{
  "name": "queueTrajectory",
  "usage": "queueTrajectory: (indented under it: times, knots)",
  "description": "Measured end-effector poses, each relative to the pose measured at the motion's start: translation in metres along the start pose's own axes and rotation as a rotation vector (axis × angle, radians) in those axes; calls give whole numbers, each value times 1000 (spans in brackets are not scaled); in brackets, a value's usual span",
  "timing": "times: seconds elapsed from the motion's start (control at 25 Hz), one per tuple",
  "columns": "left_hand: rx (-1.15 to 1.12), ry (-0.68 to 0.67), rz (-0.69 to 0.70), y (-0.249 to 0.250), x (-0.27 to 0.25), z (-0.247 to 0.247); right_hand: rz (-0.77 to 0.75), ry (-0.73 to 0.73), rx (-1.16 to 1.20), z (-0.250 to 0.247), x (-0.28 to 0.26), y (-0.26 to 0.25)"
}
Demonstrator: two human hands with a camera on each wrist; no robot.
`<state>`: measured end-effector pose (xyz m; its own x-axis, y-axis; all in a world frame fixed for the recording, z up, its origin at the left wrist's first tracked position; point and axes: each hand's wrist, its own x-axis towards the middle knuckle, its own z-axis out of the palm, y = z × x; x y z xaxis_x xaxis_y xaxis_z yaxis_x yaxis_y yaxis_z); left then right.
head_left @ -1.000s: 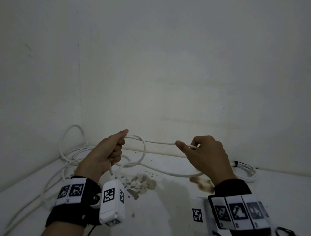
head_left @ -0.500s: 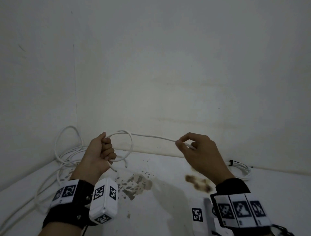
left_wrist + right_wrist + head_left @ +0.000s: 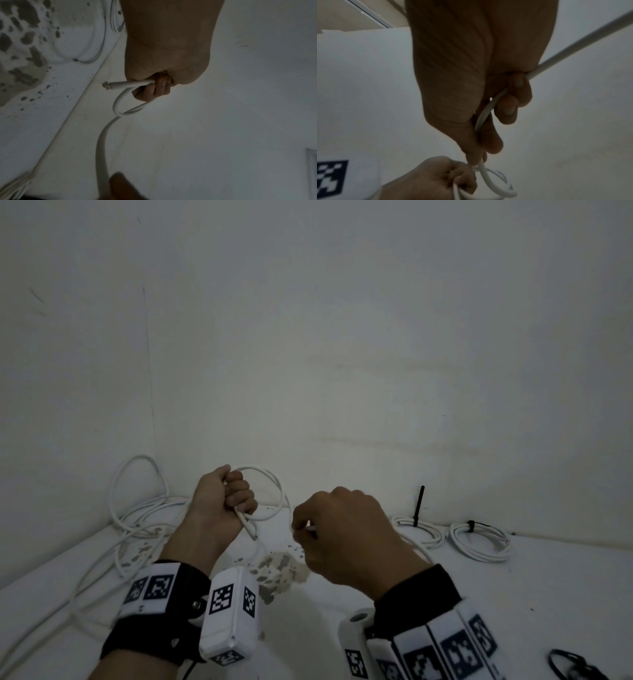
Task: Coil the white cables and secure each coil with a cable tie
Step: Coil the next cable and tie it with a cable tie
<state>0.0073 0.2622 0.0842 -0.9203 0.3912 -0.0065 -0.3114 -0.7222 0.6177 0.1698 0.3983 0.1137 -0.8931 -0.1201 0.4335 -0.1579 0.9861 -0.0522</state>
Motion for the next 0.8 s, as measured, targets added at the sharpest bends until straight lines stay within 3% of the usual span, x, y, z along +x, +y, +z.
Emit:
queueTrajectory:
  times: [0.24, 0.48, 0.64, 0.8]
  knots:
    - [-68, -22, -21, -13, -1, 15, -102, -49, -42, 8, -2, -20]
    - [53, 6, 4, -25, -6, 28, -136, -21, -55, 5, -3, -23]
    - [304, -37, -41, -36, -25, 44, -108, 6, 5, 2, 0, -20]
    - [685, -164, -19, -46, -39, 47, 14, 145, 137, -5, 0, 2]
